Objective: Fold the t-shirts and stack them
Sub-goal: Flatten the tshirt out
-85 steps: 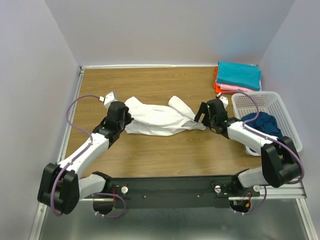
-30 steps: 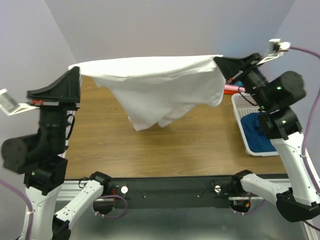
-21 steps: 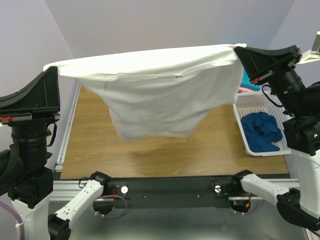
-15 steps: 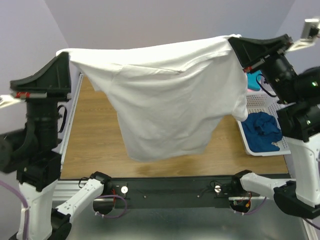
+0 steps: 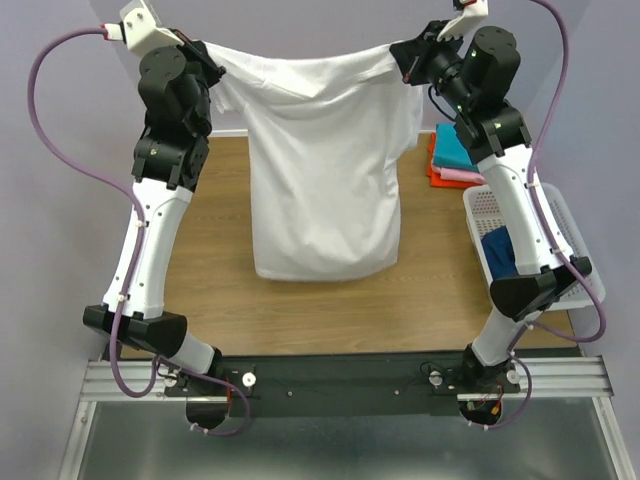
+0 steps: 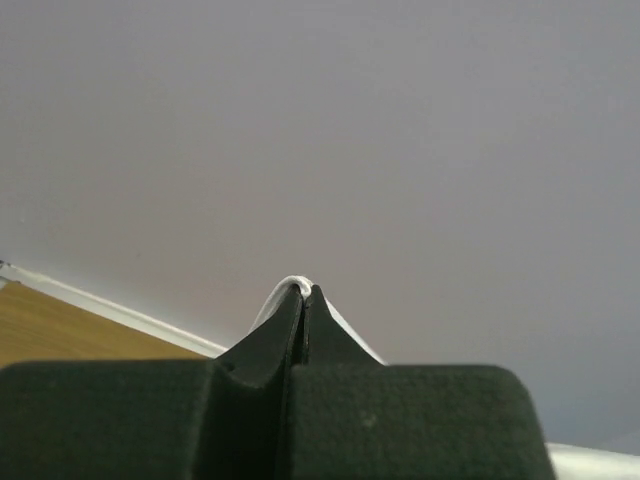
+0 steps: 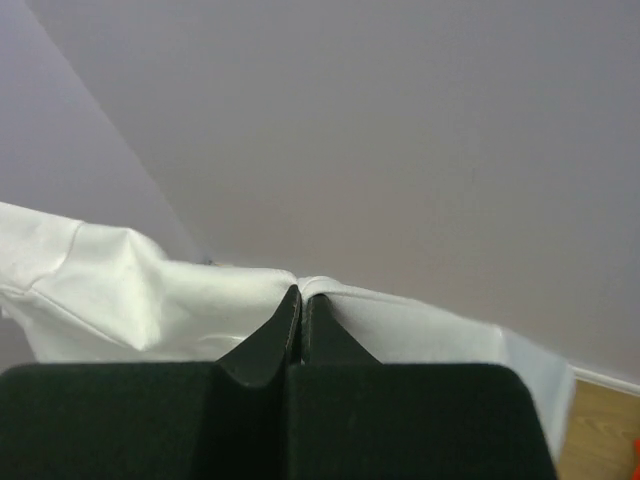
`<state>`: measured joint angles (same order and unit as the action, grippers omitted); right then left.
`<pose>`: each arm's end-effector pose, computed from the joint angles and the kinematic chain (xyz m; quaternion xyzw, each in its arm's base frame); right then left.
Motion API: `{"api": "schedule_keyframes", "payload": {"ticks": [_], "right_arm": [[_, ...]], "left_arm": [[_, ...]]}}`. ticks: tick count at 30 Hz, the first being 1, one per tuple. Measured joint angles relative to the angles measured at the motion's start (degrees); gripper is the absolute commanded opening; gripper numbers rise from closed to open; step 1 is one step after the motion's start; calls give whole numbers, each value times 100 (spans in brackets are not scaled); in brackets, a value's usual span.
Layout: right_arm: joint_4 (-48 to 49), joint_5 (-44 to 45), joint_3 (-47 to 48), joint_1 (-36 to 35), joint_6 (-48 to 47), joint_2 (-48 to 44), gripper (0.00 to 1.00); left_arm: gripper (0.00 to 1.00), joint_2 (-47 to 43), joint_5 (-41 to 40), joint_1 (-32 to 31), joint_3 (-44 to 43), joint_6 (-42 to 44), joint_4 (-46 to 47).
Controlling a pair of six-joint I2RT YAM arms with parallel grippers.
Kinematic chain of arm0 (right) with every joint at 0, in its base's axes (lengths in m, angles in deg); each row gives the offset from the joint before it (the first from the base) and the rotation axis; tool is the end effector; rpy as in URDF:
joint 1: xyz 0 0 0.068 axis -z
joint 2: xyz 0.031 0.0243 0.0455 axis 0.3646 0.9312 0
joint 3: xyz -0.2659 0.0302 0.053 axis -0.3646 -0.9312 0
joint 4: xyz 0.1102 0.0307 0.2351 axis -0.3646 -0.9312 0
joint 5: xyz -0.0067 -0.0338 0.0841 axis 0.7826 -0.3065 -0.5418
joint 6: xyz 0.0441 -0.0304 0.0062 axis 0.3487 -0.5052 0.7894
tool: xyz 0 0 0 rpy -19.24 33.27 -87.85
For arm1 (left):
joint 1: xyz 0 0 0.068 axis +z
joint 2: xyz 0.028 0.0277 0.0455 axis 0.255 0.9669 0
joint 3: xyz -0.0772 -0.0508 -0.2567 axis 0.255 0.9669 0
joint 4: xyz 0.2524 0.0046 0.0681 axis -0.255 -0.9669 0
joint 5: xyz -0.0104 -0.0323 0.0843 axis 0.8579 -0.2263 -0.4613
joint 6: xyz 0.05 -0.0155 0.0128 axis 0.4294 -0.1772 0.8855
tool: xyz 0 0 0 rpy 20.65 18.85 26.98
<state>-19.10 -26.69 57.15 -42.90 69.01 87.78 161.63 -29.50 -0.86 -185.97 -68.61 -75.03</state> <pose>0.3426 0.1394 0.5439 -0.0847 0.6545 0.2670 0.7023 0.2879 -0.0644 0.5605 -0.2470 0.5889 -0.1592 0.7529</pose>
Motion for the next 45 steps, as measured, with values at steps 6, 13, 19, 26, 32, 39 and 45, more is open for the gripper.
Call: {"api": "schedule_keyframes", "payload": {"ticks": [6,13,19,26,32,39,45], "right_arm": [[20,-221,236,24,-203,-170,1],[72,-686,-2011,13,-323,-1700,1],[-138,-494,-5058,15,-26,-2686,14],[-638,516,-7031,22,612,-2697,100],[-555,839,-7044,26,826,-2769,100],[-439,785,-7058,26,1117,-2769,100],[109,238,-7239,-22,1287,-2232,100]], "left_arm": [[0,-688,-133,177,280,109,15],[0,-3331,-337,181,3456,-647,584],[0,-4996,4,188,6996,-2120,39],[98,-5742,1189,175,9197,-3080,-931],[98,-5987,1316,177,8574,-3300,-1185],[98,-5250,1419,177,8056,-3036,-420],[98,-2686,1731,164,7195,-2505,566]]}}
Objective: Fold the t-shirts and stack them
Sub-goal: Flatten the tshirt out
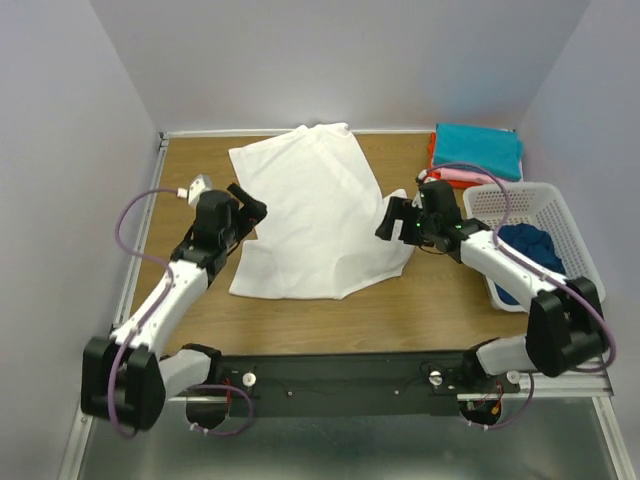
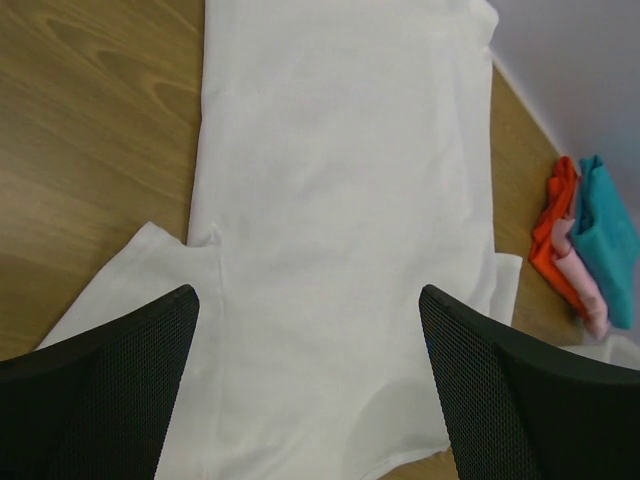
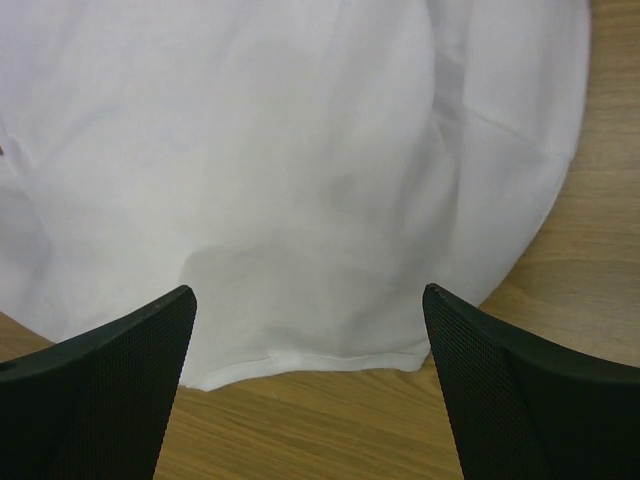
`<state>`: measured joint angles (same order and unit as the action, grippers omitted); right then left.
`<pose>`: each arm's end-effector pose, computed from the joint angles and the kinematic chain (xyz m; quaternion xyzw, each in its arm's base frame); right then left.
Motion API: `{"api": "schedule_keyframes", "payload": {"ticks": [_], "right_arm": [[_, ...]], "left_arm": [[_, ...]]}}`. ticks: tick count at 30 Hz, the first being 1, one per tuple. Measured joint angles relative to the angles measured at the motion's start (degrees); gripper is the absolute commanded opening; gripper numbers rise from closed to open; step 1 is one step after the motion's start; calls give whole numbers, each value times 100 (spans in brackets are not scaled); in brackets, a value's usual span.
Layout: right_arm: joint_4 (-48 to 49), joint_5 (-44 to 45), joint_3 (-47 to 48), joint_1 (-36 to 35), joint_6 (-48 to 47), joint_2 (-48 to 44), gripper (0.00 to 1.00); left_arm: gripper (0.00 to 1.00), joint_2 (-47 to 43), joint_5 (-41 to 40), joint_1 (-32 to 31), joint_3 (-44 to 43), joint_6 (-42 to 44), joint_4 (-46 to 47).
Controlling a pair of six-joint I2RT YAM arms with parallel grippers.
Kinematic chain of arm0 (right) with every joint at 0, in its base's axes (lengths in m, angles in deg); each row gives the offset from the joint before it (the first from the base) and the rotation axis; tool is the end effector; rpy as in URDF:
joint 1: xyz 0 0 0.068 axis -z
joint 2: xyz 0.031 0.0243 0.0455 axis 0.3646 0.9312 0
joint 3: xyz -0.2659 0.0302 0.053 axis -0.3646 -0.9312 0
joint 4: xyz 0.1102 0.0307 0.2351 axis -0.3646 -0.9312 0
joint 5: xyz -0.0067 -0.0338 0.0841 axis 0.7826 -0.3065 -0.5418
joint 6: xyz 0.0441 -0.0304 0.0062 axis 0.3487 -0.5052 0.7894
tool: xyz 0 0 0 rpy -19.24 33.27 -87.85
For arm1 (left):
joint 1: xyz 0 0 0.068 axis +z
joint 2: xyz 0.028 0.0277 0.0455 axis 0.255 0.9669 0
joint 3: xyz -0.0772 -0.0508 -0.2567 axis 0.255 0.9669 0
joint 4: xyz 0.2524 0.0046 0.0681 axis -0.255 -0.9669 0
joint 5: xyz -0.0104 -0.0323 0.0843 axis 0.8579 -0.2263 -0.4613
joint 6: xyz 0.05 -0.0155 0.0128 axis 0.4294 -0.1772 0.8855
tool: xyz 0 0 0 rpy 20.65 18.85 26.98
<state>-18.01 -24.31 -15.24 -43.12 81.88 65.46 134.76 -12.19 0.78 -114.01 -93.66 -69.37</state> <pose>0.2680 0.1097 0.2459 0.0281 0.9109 0.2005 0.3595 0.2236 -0.0502 0.2652 -0.3319 0.7867 -0.2374 0.4633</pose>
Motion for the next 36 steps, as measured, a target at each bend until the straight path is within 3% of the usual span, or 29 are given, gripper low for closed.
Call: {"api": "schedule_keyframes", "payload": {"ticks": [8,15,24,31,36], "right_arm": [[262,-122,-28,-284,142,1335,100],[308,98,127,-267,175,1759,100],[431,170,748,157,129,2356,100],[275,284,1755,544,-264,3141,100],[22,317,2911,831,-721,3963,100]], "left_arm": [[98,3023,256,-37,-1928,660,695],[98,4839,503,-37,-3139,1003,776],[98,5362,562,-42,-3136,1080,715],[98,5047,688,-192,-2345,1099,1464],[98,4524,719,-800,-1484,883,1899]]}}
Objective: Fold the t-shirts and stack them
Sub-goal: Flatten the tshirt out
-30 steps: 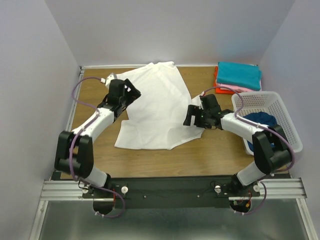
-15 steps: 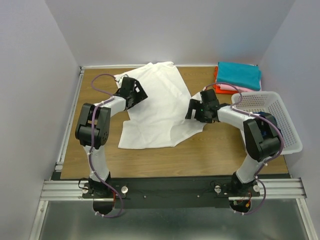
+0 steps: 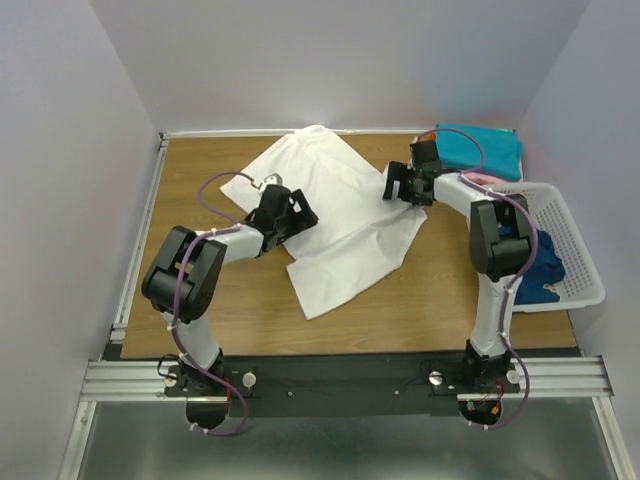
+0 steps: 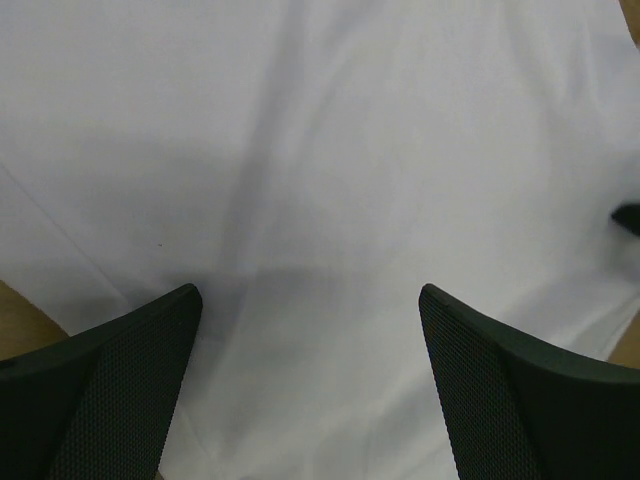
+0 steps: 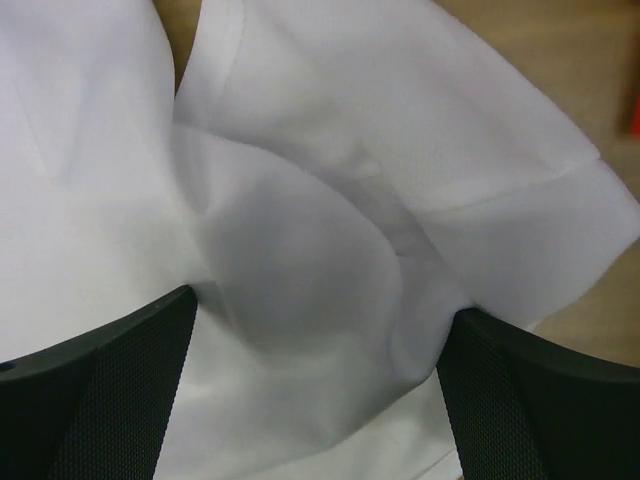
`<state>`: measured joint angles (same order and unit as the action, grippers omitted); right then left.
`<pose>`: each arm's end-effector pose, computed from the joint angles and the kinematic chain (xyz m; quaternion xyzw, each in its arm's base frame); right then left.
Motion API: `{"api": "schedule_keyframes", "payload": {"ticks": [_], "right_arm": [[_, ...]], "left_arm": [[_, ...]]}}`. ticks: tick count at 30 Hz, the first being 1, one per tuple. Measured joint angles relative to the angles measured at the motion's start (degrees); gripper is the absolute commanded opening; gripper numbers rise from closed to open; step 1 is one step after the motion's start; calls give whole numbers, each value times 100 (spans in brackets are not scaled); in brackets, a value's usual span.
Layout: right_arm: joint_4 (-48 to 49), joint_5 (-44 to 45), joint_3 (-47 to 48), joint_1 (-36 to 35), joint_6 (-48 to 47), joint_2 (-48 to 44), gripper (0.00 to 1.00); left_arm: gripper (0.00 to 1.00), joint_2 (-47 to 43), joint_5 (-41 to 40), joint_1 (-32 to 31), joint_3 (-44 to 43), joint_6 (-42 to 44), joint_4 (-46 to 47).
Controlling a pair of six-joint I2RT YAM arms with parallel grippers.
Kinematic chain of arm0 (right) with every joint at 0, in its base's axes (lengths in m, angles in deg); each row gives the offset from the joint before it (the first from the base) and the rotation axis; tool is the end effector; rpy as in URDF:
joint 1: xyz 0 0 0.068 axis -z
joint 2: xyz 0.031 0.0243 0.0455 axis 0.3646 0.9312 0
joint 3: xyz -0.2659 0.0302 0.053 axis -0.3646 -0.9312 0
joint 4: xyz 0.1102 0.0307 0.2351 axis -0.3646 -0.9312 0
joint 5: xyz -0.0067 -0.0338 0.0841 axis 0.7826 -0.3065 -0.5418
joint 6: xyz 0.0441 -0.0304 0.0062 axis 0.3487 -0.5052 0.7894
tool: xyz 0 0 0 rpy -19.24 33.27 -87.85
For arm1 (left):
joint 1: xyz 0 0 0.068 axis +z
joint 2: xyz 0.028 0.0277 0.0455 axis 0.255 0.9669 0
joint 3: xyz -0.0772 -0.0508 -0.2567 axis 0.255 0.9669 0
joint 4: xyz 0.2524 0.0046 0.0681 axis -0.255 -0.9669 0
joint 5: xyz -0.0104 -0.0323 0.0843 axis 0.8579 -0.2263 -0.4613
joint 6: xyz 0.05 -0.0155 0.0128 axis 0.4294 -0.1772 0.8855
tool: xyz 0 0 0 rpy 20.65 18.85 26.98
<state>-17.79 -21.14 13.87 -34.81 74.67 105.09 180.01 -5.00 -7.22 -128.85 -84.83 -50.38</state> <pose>0.4272 0.1026 0.1668 0.0509 0.9436 0.1024 0.3107 0.3455 -0.1386 0.1548 -0.1905 0.8822 -0.2301 0.3639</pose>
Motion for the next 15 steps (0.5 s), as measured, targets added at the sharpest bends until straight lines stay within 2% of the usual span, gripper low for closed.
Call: {"api": "schedule_keyframes", "payload": {"ticks": [9,11,15], "right_arm": [[-310,-72,3193,96,-997,2133,100],[-411,-98,3783,96,-1150,2452,100],[-544,-144,4304,98,-1346,2656,100]], "left_arm": [[98,-887,81,-1696,1062,-761,225],[98,-1049,35,-1963,1104,-804,-15],[98,-1425,-249,-2177,1036,-841,-802]]}}
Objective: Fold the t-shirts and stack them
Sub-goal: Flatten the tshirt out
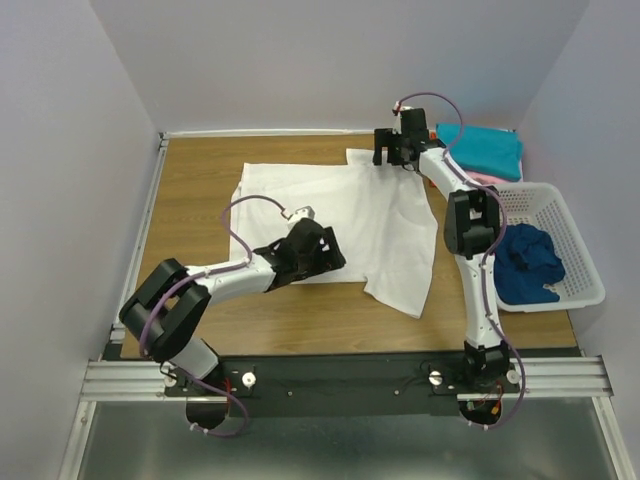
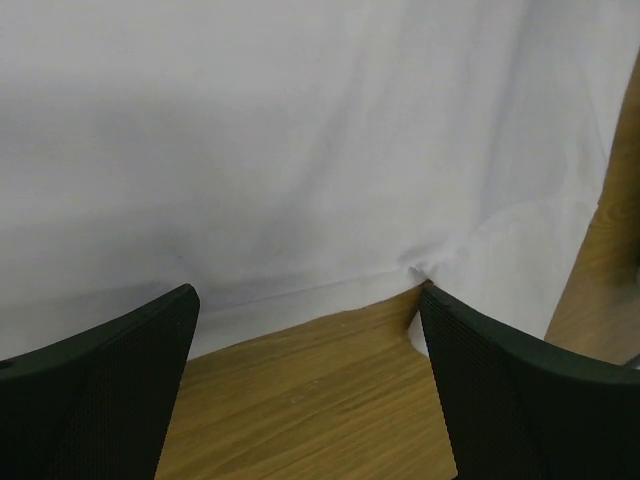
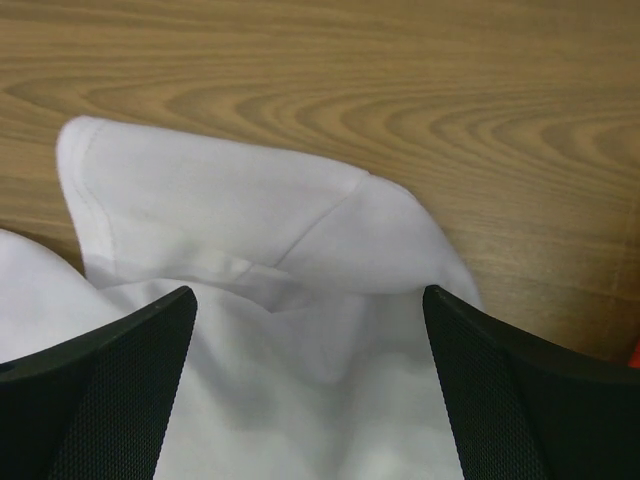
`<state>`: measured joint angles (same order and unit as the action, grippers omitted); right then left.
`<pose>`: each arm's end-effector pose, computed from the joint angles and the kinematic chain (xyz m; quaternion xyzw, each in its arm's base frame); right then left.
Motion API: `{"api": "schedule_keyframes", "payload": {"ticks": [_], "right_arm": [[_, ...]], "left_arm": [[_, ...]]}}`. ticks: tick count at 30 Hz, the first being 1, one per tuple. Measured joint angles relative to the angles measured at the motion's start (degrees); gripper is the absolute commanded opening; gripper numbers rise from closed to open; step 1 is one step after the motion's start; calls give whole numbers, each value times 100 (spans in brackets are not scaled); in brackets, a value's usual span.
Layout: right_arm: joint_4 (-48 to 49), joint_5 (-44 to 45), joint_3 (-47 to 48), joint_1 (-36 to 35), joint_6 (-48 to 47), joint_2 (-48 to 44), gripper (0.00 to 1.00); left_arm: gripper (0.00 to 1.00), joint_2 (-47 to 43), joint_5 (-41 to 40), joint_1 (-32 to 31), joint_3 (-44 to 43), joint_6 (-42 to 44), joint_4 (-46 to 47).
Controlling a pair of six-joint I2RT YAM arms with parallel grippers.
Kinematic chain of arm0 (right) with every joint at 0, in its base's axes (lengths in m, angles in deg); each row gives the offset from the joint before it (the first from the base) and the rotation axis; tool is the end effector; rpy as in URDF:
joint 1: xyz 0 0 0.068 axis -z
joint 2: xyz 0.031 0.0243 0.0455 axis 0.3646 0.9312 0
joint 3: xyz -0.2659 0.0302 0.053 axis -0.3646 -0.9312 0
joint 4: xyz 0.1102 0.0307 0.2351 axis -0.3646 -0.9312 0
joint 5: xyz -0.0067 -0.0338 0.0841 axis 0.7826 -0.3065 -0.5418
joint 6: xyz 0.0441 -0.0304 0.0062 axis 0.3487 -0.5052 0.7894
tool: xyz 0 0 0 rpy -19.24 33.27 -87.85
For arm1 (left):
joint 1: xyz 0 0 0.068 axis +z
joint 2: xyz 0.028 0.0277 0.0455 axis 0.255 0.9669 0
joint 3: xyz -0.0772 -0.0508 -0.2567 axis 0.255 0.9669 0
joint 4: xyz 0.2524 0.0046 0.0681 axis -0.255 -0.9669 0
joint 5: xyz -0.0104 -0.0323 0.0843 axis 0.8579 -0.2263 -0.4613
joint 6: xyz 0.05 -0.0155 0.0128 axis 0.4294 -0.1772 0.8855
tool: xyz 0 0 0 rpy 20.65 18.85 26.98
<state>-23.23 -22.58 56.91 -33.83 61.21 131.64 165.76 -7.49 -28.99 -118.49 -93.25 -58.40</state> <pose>0.5517 0.1233 0.1737 -0.0562 0.9072 0.0882 0.4075 0.2265 -0.2136 0.1705 -0.0962 0.9121 -0.2788 0.2849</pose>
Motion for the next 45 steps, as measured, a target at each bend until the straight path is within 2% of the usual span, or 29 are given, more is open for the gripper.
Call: {"api": "schedule_keyframes", "payload": {"ticks": [5,9,10,14,17,18,20,24,32,45], "right_arm": [[-33,-98,-157,0,-9,-391,100],[-57,-15,-1054,4,199,-1279,100],[28,11,-1449,4,315,-1578,100],[61,90,-3128,4,848,-3097,100],[236,153,-4131,4,1279,-3873,100],[293,140,-4433,4,1384,-4057,100],[348,114,-4828,4,1513,-4249,100],[409,103,-5545,4,1707,-4450,100],[450,103,-5880,4,1814,-4592,100],[505,107,-5952,4,1858,-4830,100]], "left_arm": [[98,-457,-769,365,-304,-133,-1056],[95,-1080,-1237,1156,-101,-345,-1720],[88,-1257,-1327,1375,46,-391,-1823],[81,-1840,-1615,2288,649,-535,-2256],[74,-1950,-1676,2625,866,-542,-2417],[66,-1943,-1687,2726,892,-529,-2468],[60,-1882,-1738,2944,901,-525,-2516],[56,-1700,-1764,3285,901,-398,-2441],[46,-1259,-1563,3333,846,-68,-2122],[45,-1915,-1294,3333,1102,-35,-2302]]}}
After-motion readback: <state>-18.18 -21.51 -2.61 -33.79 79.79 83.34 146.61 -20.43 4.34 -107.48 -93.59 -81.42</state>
